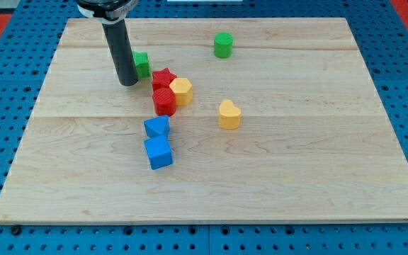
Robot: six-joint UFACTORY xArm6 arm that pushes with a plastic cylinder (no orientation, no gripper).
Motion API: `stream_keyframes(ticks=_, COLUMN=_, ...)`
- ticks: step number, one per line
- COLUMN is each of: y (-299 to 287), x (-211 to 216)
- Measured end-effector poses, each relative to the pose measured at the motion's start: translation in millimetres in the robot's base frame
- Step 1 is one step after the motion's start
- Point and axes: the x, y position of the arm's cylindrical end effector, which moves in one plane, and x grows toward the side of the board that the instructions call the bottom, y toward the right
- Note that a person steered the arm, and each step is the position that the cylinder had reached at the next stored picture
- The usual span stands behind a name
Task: Move the green star bottom left to the green circle
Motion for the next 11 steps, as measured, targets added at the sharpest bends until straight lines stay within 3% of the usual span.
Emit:
stream_keyframes(ticks=1, y=0, x=-21)
stream_keyframes(ticks=9, y=-24, x=-70)
stream_keyframes(ticks=11, y=13, x=-62)
